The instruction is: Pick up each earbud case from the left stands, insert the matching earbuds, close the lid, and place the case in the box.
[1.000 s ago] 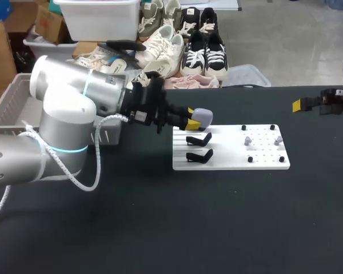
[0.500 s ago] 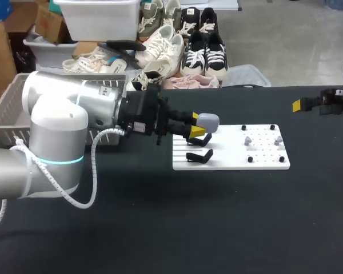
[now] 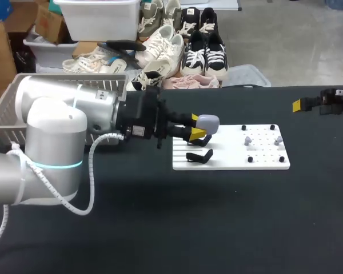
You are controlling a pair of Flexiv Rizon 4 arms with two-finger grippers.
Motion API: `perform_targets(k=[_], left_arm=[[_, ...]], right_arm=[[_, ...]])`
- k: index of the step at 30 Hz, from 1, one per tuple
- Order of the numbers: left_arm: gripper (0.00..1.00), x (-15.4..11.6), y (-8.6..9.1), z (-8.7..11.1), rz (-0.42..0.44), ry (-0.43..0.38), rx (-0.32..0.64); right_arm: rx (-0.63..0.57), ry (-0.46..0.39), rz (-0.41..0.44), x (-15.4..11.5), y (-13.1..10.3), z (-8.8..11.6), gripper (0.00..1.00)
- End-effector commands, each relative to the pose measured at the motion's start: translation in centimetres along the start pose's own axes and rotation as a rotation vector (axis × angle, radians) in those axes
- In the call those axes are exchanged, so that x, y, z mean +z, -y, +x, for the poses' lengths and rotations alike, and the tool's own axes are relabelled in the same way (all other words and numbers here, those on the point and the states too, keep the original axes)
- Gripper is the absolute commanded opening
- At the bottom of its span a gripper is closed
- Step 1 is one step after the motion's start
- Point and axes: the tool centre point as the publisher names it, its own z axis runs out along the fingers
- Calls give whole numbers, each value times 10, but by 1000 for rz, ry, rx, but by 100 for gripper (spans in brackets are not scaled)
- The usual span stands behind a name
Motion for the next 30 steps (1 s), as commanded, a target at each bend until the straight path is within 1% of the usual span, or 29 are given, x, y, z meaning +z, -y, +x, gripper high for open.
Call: perform_targets(k=[1, 18, 19, 20, 22, 27, 30], left_arm=[[0, 0, 2, 0, -14, 3, 2], [0, 0, 2, 0, -14, 3, 2], [0, 1, 3, 4, -17, 3, -5], [0, 3, 2, 6, -16, 10, -14], [0, 7, 1, 7, -16, 34, -18], [0, 15, -3, 9, -31, 58, -9], [0, 21, -4, 11, -23, 72, -3]], right_arm=[[-1, -1, -3, 0, 1, 0, 100], [-1, -1, -3, 0, 1, 0, 100], [-1, -1, -3, 0, 1, 0, 100], [-1, -1, -3, 0, 1, 0, 100], [-14, -31, -4, 1, 3, -2, 100], [-32, -34, 8, -3, -5, 5, 100], [-43, -35, 8, -5, -14, 10, 100]])
